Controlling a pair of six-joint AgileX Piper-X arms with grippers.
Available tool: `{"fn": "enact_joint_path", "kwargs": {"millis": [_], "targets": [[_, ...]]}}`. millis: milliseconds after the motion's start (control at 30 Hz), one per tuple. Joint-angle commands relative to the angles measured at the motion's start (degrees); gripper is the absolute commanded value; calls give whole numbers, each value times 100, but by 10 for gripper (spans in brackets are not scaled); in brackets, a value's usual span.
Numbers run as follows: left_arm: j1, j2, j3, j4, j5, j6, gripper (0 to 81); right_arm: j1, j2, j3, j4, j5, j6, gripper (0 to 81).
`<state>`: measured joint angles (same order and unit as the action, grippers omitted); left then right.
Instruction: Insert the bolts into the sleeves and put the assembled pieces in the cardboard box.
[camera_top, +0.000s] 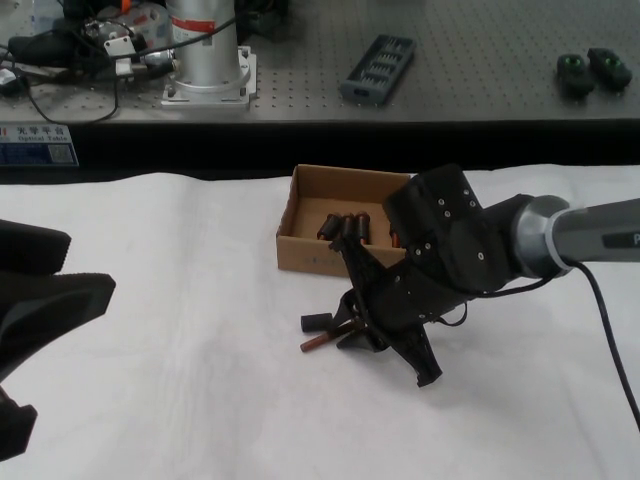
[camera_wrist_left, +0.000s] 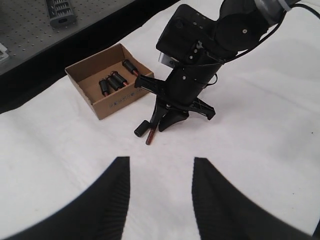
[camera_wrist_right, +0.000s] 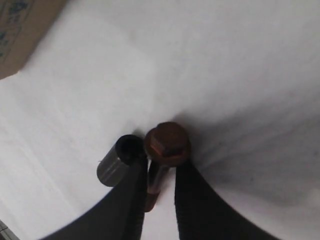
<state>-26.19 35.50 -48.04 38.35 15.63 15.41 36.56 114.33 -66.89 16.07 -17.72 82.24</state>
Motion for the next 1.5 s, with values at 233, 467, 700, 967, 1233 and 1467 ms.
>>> {"fn": "enact_joint_path", "kwargs": {"millis": [233, 467, 700, 967, 1233, 1467], "targets": [[18, -34, -53, -107, -37, 22, 297, -97, 68, -19, -22, 45, -182, 178], [18, -34, -53, -107, -37, 22, 297, -142, 192, -19, -9, 16, -223, 178], [18, -34, -53, -107, -37, 22, 297, -185, 192, -19, -4, -255, -266, 57], [28, -34, -53, -107, -37, 22, 297, -187, 55, -144, -176, -416, -603, 19], [22, 20, -53, -50, -297, 22, 297, -173, -755, -133, 652, 21, -2470, 19], [22, 542, -53, 460, -297, 41, 297, -173, -1817, -128, 1662, 696, -4452, 19]]}}
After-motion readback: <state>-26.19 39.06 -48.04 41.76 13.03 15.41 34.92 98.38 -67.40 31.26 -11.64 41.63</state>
